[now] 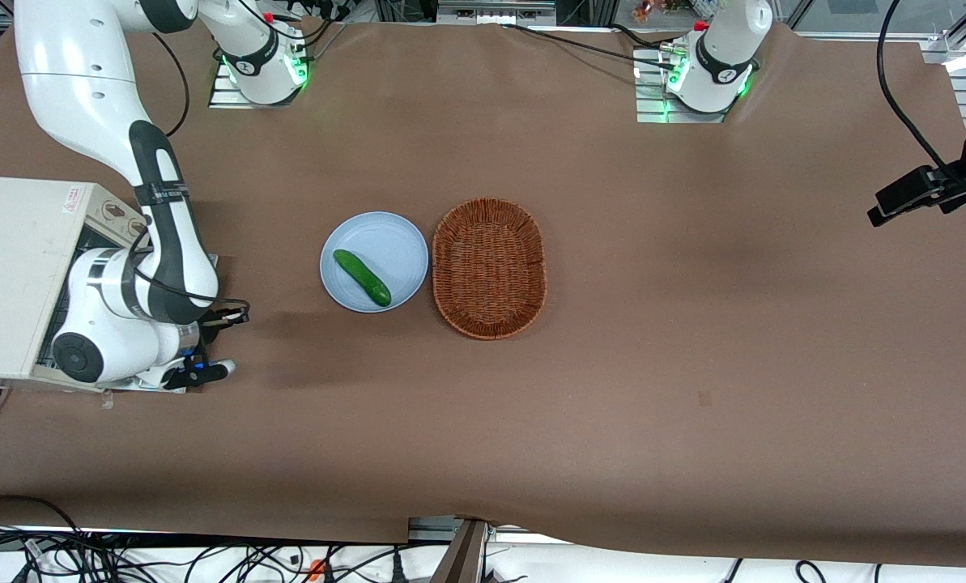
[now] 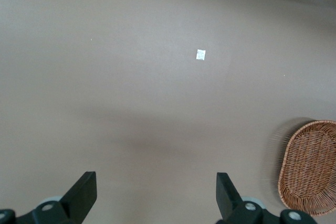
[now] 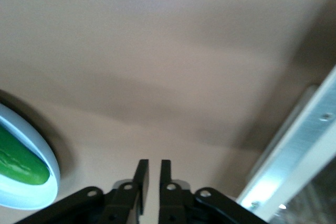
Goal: Open oven door with right arm only
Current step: 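Pull the door handle down and outward with the right gripper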
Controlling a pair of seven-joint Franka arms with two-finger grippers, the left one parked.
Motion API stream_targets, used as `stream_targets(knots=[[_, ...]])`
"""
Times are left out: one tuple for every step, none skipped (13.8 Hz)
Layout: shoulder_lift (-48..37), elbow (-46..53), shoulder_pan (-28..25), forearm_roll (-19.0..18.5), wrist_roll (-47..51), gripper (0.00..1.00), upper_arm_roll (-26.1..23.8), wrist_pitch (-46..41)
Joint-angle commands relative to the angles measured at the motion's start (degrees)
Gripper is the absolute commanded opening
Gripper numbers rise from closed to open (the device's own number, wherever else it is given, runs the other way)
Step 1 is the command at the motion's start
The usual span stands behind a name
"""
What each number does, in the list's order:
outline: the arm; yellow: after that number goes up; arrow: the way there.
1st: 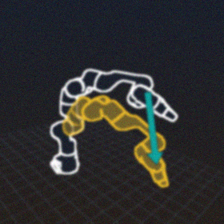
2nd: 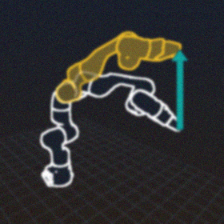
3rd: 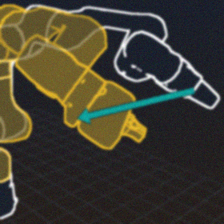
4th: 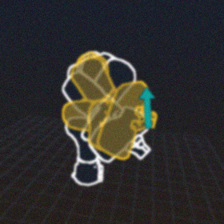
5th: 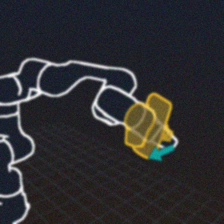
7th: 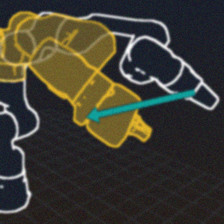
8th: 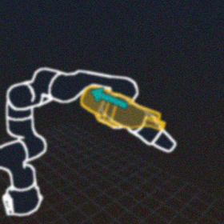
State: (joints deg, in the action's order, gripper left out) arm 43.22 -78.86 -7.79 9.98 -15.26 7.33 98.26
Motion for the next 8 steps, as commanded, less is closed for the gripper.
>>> stream_targets(knots=[[-2.2, 0.4, 1.2, -1.2, -6.2, 1.00, 0.4, -1.4], [-3.2, 0.5, 2.2, -1.1, -8.8, 1.00, 0.4, -1.5], [-3.7, 0.6, 2.9, -1.0, -10.5, 1.00, 0.6, -1.8], [-4.2, 0.6, 3.3, -1.0, -10.6, 1.00, 1.0, -2.6], [-5.3, 1.2, 3.5, -0.9, -10.6, 1.00, 1.1, -3.5], [-5.9, 2.4, 4.0, -1.1, -10.2, 1.00, 1.1, -4.9], [-6.1, 3.7, 4.1, -1.0, -10.0, 1.00, 1.6, -6.7], [-6.6, 4.6, 4.1, -0.8, -9.8, 1.00, 2.6, -8.5]])
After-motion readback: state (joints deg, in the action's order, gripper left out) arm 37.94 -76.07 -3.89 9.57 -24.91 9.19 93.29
